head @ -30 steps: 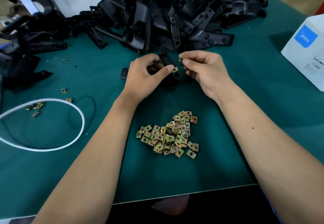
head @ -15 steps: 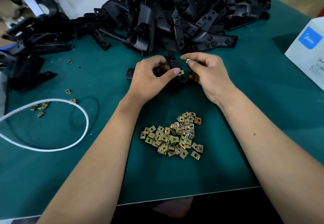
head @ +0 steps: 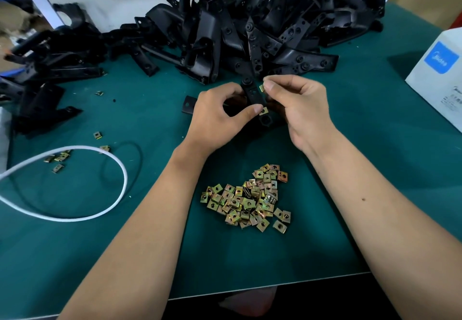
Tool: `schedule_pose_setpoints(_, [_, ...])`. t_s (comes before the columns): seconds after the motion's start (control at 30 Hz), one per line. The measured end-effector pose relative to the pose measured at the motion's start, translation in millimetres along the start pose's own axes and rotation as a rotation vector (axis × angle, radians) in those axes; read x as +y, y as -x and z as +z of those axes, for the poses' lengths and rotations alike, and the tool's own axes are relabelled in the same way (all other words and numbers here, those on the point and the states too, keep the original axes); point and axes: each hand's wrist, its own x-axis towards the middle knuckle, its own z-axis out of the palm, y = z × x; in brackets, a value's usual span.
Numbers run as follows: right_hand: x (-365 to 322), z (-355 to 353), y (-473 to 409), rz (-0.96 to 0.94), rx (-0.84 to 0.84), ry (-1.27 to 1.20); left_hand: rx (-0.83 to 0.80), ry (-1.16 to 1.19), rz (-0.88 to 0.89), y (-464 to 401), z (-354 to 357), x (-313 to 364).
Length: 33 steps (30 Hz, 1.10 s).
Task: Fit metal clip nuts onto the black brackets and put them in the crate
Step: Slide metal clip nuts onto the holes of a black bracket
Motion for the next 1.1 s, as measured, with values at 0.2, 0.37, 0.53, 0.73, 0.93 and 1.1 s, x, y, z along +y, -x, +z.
schedule_pose_setpoints(0.2, [4.7, 2.0, -0.3, -0.012, 0.029, 0.071, -0.003, -0.031, 0.002, 0.0, 1.6, -0.6])
schedule_pose_setpoints(0.37, [4.0, 2.9, 0.0, -0.004, 0.055, 0.031, -0.008, -0.028, -0.003, -0.7, 1.6, 0.3])
schedule_pose_setpoints(0.53, [3.1, 3.6, 0.9, 0.013, 0.046, -0.008, -0.004, -0.025, -0.002, -0.5, 2.0, 0.6])
schedule_pose_setpoints(0.73, [-0.1, 2.6, 0.5, -0.011, 0.021, 0.053, -0.004, -0.054, 0.009, -0.5, 1.9, 2.9])
schedule_pose_setpoints(0.93, [-2.1, 2.2, 2.2, -0.140, 0.069, 0.175, -0.030, -0.115, -0.027, -1.7, 9.4, 5.1])
schedule_pose_setpoints(1.1, [-2.2, 4.4, 1.8, -0.145, 0.097, 0.160, 0.016, -0.110, -0.057, -2.0, 17.8, 7.3])
